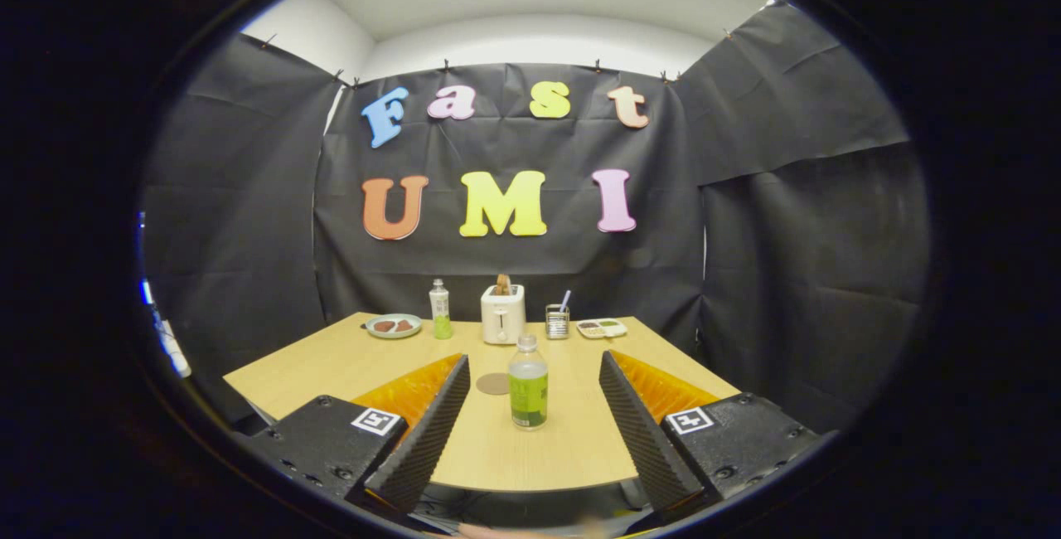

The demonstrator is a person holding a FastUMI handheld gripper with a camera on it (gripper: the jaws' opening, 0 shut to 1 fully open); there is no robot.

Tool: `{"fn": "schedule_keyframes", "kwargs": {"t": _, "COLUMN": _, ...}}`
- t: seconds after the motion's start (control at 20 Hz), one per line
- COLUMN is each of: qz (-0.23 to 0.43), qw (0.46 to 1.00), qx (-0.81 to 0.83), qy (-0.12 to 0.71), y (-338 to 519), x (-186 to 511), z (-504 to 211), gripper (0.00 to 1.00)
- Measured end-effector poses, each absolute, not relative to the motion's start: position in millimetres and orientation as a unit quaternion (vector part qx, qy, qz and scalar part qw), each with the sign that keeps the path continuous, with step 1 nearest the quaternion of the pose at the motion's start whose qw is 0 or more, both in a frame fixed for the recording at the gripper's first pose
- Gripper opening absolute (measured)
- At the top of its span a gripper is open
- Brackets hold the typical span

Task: Take the bottle from table, then pour the juice into the cup, finally place the bottle on the coaster

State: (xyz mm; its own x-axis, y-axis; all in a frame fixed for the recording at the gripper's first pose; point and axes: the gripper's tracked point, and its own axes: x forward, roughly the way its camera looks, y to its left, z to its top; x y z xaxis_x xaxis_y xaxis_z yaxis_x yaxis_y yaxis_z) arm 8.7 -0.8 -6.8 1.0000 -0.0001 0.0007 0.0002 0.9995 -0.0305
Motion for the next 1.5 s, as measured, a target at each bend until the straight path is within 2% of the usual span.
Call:
{"fn": "schedule_keyframes", "kwargs": {"t": 0.65, "qz": -0.002, "qw": 1.000, "qx": -0.004, "qy": -0.003, "y": -9, "x": 41, "z": -22, "gripper": 1.00}}
{"fn": "schedule_keyframes", "kwargs": {"t": 1.5, "qz": 0.017, "qw": 0.999, "qx": -0.025, "qy": 0.026, "y": 5, "x": 150, "z": -87, "gripper": 1.00}}
